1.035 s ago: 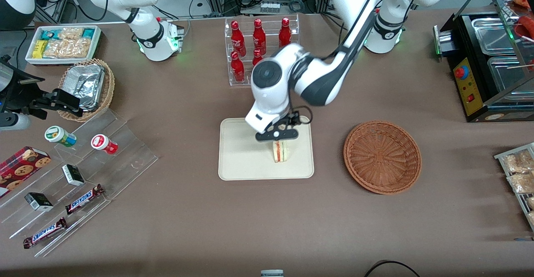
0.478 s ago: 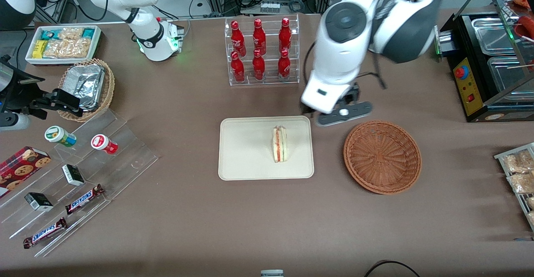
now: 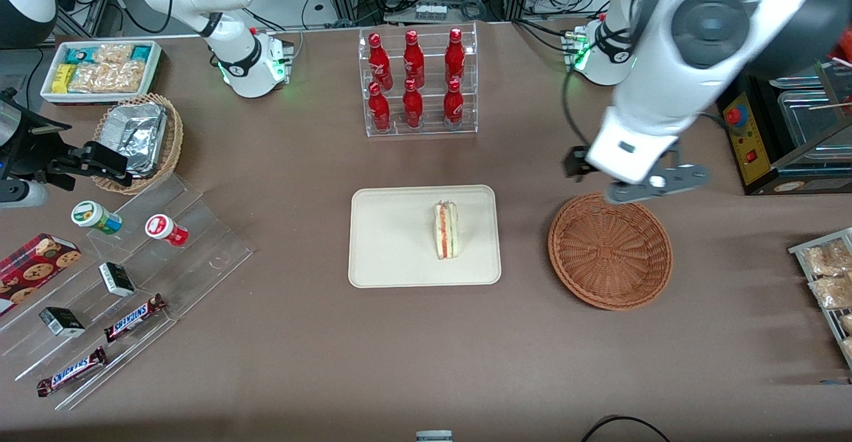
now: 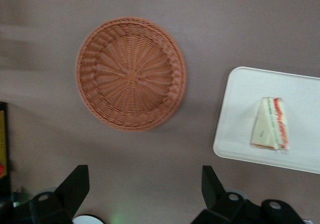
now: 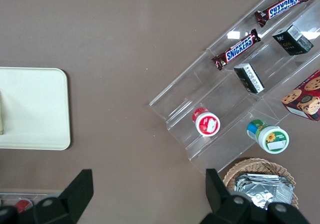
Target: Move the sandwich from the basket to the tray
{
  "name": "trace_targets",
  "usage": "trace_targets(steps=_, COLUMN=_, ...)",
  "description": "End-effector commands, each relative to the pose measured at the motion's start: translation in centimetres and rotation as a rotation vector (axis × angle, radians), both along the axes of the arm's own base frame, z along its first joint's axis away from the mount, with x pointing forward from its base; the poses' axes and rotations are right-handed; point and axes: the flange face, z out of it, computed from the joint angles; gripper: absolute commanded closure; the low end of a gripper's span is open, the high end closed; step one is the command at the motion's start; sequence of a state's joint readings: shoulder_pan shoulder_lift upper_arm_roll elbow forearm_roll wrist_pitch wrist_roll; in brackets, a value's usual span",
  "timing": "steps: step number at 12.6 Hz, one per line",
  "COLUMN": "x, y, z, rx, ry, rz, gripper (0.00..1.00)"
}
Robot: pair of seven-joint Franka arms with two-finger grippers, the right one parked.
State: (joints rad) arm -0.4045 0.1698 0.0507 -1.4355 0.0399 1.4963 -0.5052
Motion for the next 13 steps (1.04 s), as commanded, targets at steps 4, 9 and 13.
trace_targets(steps=4, x=-1.5, y=14.6, z=2.0, rx=-0.063, ry=0.039, rz=-0.122, gripper=0.01)
trace_targets(steps=9, x=-1.1, y=16.8, z=2.7, rx=-0.074, ry=0.015, rz=-0.148, gripper=0.01)
trace_targets(steps=13, x=-1.0, y=16.8, z=3.5, rx=-0.078, ry=-0.003, rz=-0.165, gripper=0.01)
